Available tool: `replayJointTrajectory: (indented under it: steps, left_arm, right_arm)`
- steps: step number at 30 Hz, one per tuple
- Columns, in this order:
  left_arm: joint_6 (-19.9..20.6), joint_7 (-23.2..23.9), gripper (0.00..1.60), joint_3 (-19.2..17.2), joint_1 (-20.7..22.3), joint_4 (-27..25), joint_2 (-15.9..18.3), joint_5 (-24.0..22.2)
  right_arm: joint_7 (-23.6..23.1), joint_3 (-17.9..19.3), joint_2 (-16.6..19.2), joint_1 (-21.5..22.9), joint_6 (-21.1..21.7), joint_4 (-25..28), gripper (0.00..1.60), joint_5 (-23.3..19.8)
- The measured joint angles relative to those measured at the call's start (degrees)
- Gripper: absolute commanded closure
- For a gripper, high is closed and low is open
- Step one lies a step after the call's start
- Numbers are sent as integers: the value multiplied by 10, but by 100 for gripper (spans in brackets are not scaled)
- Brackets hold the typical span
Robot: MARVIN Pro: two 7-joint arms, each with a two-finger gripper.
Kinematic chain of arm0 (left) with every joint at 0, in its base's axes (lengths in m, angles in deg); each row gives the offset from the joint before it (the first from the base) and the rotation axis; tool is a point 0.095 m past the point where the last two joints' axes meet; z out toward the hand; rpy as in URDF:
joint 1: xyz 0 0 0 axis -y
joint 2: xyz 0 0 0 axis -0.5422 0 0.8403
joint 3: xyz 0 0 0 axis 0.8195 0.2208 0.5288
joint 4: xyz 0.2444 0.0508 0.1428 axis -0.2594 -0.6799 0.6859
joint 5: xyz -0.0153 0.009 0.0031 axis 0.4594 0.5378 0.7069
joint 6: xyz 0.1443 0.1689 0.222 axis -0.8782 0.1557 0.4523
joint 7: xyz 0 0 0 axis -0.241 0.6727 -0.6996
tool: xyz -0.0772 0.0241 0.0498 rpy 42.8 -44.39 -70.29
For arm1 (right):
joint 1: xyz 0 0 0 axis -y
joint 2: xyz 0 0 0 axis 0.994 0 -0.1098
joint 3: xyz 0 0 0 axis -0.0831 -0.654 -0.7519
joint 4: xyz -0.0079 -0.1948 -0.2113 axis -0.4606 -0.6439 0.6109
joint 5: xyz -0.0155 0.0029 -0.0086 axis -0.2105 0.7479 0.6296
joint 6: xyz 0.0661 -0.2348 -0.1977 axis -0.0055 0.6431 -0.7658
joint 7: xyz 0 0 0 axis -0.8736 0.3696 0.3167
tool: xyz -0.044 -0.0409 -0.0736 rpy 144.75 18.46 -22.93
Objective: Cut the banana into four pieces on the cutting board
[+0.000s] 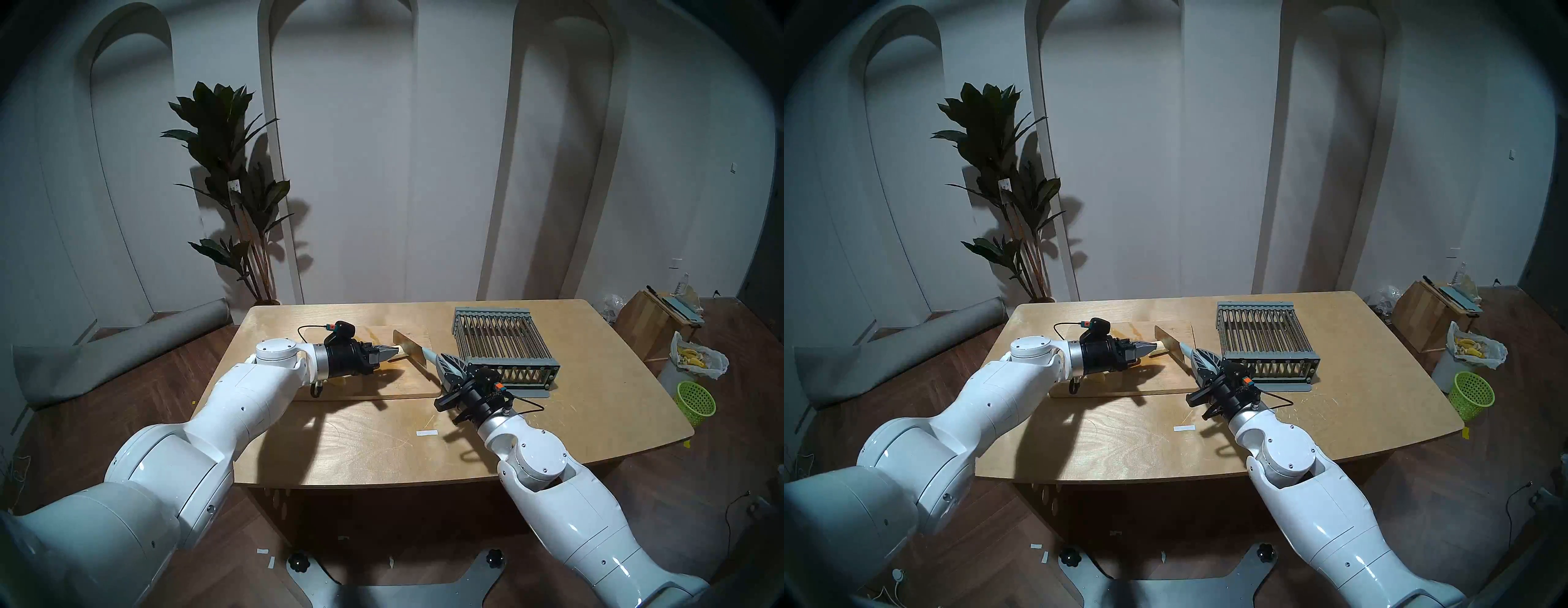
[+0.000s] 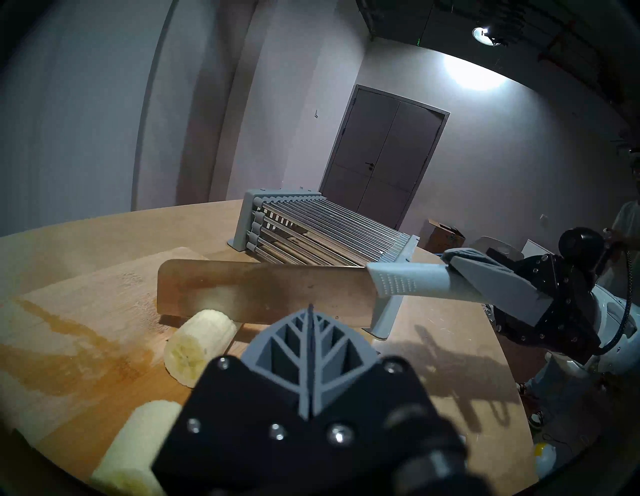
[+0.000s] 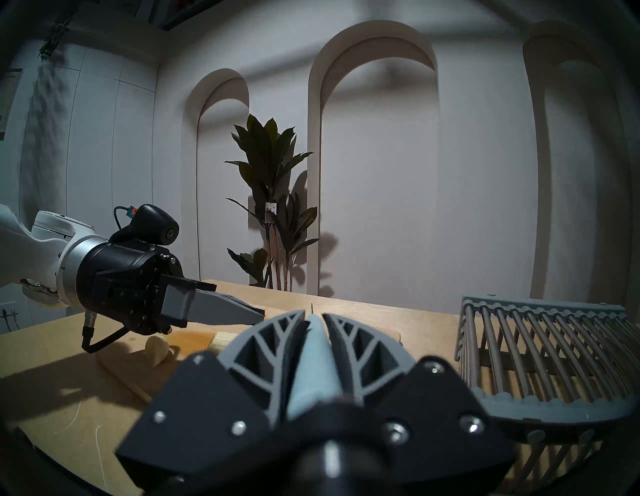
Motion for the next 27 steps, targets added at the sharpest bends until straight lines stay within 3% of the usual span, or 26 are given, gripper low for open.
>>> replayJointTrajectory:
  steps: [12,22,27]
  left_arm:
    - [-2,1,160,-1,26,20,-5,9]
    - [57,-32,160,-7,66,9,-27,11]
    - [79,-37,160,10,86,3,-41,20]
  right_arm:
    - [12,-2,-6,0,15,-3,160,-4]
    - [18,-7,-9,2,24,-8,160,-6]
    - [20,-10,-9,4,27,-11,160,-6]
